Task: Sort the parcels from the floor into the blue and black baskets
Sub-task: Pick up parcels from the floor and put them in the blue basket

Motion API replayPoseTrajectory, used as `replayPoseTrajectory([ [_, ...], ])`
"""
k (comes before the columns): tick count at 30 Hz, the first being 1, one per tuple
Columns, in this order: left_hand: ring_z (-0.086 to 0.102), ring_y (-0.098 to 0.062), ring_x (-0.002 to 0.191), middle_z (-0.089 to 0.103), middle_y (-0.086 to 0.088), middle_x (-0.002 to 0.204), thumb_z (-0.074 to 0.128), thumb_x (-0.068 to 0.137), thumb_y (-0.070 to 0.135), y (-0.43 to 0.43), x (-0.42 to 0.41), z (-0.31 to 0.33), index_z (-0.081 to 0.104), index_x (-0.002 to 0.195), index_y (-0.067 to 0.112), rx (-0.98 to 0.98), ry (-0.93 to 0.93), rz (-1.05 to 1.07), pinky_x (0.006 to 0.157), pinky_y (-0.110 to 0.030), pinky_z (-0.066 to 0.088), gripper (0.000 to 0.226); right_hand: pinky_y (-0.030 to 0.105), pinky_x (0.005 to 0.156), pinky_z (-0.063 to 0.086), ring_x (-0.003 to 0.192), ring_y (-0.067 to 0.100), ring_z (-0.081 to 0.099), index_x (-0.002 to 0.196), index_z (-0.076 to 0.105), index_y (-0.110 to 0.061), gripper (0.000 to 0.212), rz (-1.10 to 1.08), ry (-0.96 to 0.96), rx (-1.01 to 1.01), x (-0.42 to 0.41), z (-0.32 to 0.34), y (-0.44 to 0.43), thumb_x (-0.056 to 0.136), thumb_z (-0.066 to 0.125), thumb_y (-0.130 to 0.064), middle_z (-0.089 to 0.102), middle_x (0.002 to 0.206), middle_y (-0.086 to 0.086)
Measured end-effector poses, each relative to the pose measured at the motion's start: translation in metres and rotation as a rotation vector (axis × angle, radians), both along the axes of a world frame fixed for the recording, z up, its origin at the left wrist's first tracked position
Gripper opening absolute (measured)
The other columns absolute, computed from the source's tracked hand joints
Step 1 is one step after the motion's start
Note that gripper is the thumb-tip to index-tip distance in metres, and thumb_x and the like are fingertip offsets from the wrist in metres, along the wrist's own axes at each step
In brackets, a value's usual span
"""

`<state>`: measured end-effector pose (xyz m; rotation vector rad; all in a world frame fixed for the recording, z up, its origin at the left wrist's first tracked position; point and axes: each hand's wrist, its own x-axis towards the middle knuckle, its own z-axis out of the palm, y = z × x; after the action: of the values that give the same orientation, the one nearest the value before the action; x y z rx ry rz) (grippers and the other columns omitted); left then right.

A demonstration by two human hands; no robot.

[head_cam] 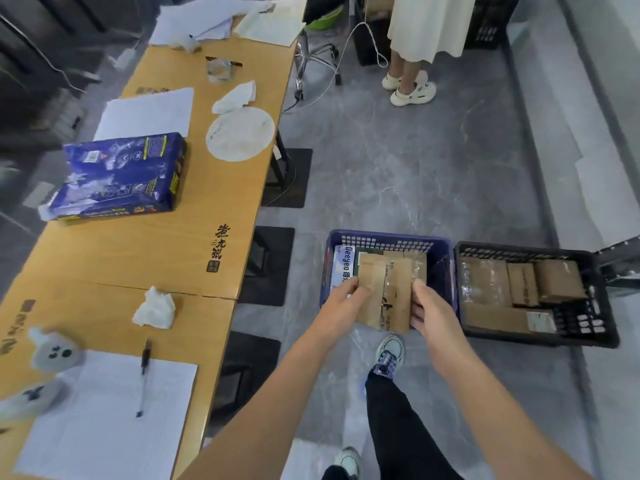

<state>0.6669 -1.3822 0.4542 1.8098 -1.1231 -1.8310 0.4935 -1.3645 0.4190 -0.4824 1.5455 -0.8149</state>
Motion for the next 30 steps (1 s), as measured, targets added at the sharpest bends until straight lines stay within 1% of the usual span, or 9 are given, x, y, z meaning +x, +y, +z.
replayPoseTrajectory([
  [2, 0.062, -0.022, 0.124, 0.068, 0.002, 0.128, 0.059, 0.081, 0.063, -0.03, -0.004, -0.021, 0.066, 0.119, 0.035, 0.051, -0.027, 0.018, 0.114, -0.051, 0.044, 0.048, 0.045, 0.108, 0.051, 0.119, 0.015, 0.068, 0.126, 0.067, -0.032, 0.029, 0.013, -0.004, 0.052, 0.0, -0.026, -0.032, 0.11, 0.047, -0.045, 0.073, 0.126, -0.006],
  [5, 0.064, -0.018, 0.117, 0.07, 0.002, 0.125, 0.059, 0.097, 0.045, -0.073, -0.007, -0.046, 0.07, 0.096, 0.042, 0.114, -0.032, 0.07, 0.106, -0.039, 0.049, 0.011, 0.048, 0.114, 0.046, 0.126, 0.016, 0.064, 0.127, 0.067, -0.033, 0.031, 0.051, -0.023, 0.118, 0.0, -0.063, -0.073, 0.108, 0.05, -0.05, 0.07, 0.133, -0.007],
  [8, 0.068, -0.004, 0.102, 0.073, 0.015, 0.107, 0.058, 0.104, 0.029, -0.109, -0.007, -0.087, 0.069, 0.088, 0.048, 0.163, 0.005, 0.126, 0.1, -0.033, 0.053, 0.027, 0.051, 0.122, 0.037, 0.141, 0.017, 0.051, 0.149, 0.054, -0.034, 0.056, 0.09, -0.012, 0.198, 0.001, -0.104, -0.106, 0.101, 0.051, -0.062, 0.056, 0.152, -0.01],
  [11, 0.065, 0.005, 0.089, 0.07, 0.017, 0.103, 0.057, 0.104, 0.028, -0.141, -0.004, -0.128, 0.062, 0.084, 0.048, 0.183, -0.017, 0.145, 0.081, -0.017, 0.051, 0.029, 0.048, 0.124, 0.034, 0.147, 0.015, 0.043, 0.159, 0.043, -0.031, 0.059, 0.101, -0.029, 0.244, 0.006, -0.14, -0.138, 0.106, 0.048, -0.057, 0.047, 0.158, -0.011],
  [13, 0.061, -0.01, 0.106, 0.062, 0.004, 0.122, 0.06, 0.101, 0.034, -0.162, -0.003, -0.159, 0.057, 0.084, 0.048, 0.198, -0.052, 0.133, 0.088, -0.027, 0.049, 0.022, 0.048, 0.125, 0.033, 0.148, 0.015, 0.041, 0.16, 0.041, -0.03, 0.06, 0.106, -0.037, 0.272, 0.009, -0.169, -0.16, 0.106, 0.05, -0.056, 0.045, 0.159, -0.011],
  [16, 0.062, -0.017, 0.101, 0.062, 0.004, 0.107, 0.064, 0.093, 0.04, -0.194, 0.002, -0.219, 0.062, 0.087, 0.036, 0.232, -0.105, 0.11, 0.087, -0.03, 0.05, 0.008, 0.05, 0.124, 0.035, 0.143, 0.013, 0.047, 0.152, 0.052, -0.035, 0.07, 0.106, -0.014, 0.312, 0.018, -0.226, -0.185, 0.091, 0.057, -0.069, 0.052, 0.155, -0.013],
  [21, 0.054, -0.009, 0.089, 0.056, 0.007, 0.099, 0.057, 0.096, 0.036, -0.239, 0.017, -0.327, 0.066, 0.109, 0.012, 0.244, -0.171, 0.028, 0.077, -0.024, 0.043, 0.029, 0.038, 0.118, 0.039, 0.123, 0.006, 0.056, 0.139, 0.061, -0.032, 0.039, 0.069, -0.032, 0.327, 0.039, -0.323, -0.227, 0.107, 0.05, -0.051, 0.062, 0.136, -0.015],
  [26, 0.061, -0.026, 0.113, 0.066, -0.003, 0.12, 0.051, 0.078, 0.059, -0.276, 0.025, -0.412, 0.064, 0.114, 0.023, 0.282, -0.293, -0.023, 0.102, -0.048, 0.049, 0.052, 0.044, 0.121, 0.036, 0.131, 0.008, 0.055, 0.143, 0.06, -0.028, 0.043, 0.097, -0.045, 0.315, 0.059, -0.407, -0.262, 0.107, 0.048, -0.048, 0.064, 0.141, -0.009],
  [30, 0.06, -0.023, 0.117, 0.063, 0.001, 0.126, 0.054, 0.075, 0.064, -0.29, 0.023, -0.457, 0.064, 0.119, 0.025, 0.264, -0.322, -0.05, 0.104, -0.05, 0.049, 0.061, 0.05, 0.113, 0.045, 0.121, 0.013, 0.064, 0.126, 0.07, -0.025, 0.035, 0.129, -0.066, 0.315, 0.066, -0.445, -0.283, 0.103, 0.049, -0.042, 0.072, 0.126, -0.004],
])
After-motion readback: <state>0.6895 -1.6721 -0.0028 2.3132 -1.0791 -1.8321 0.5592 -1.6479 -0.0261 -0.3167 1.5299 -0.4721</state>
